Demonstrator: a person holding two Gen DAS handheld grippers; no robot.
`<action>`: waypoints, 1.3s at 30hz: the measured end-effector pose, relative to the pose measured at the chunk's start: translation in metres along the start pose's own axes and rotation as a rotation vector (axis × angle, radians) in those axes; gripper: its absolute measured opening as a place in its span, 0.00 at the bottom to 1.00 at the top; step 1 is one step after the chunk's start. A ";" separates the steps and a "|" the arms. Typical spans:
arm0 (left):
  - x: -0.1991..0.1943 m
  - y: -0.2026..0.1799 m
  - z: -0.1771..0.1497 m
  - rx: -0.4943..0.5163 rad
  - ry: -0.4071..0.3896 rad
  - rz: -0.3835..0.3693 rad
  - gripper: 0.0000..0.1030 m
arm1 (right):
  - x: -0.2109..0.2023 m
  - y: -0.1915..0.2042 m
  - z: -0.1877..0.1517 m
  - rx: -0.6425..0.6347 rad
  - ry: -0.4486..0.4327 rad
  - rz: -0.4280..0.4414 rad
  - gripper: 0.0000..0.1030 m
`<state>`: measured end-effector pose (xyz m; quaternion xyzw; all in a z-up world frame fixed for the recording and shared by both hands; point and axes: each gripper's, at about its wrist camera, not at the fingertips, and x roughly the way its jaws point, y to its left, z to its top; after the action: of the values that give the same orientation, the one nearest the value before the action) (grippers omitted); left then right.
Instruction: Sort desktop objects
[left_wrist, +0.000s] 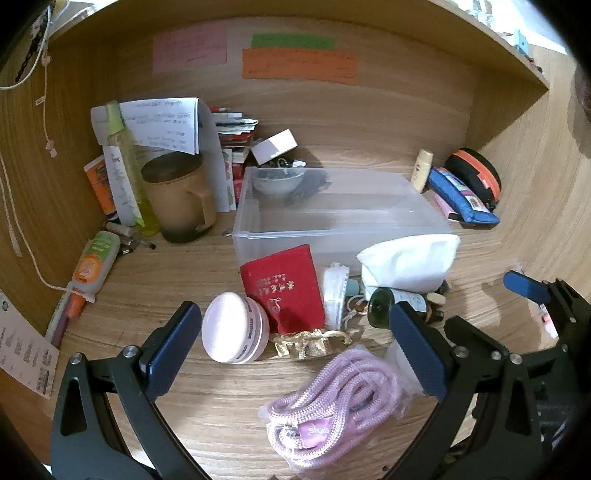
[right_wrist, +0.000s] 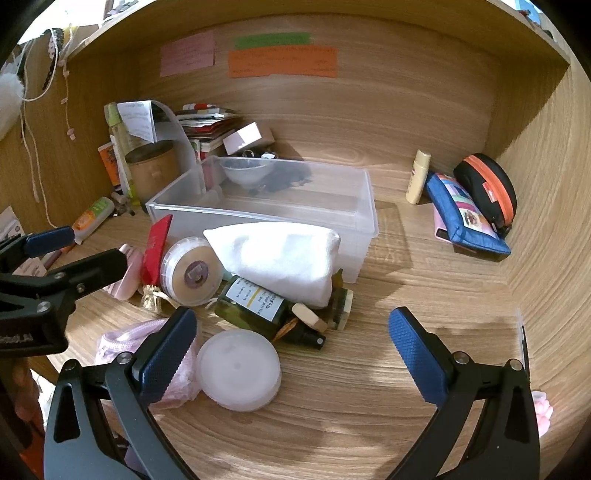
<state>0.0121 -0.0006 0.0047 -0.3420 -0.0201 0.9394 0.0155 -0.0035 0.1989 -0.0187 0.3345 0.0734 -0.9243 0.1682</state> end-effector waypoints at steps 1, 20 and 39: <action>-0.001 0.001 -0.001 0.001 -0.003 -0.005 1.00 | 0.000 -0.001 0.000 0.002 -0.002 -0.002 1.00; 0.025 0.084 -0.030 -0.110 0.147 -0.035 1.00 | 0.010 -0.022 0.006 0.061 0.010 0.006 1.00; 0.084 0.078 -0.025 0.034 0.297 -0.138 1.00 | 0.085 -0.004 0.031 0.056 0.170 0.088 1.00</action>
<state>-0.0373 -0.0739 -0.0722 -0.4747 -0.0251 0.8753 0.0887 -0.0841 0.1728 -0.0495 0.4192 0.0467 -0.8860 0.1926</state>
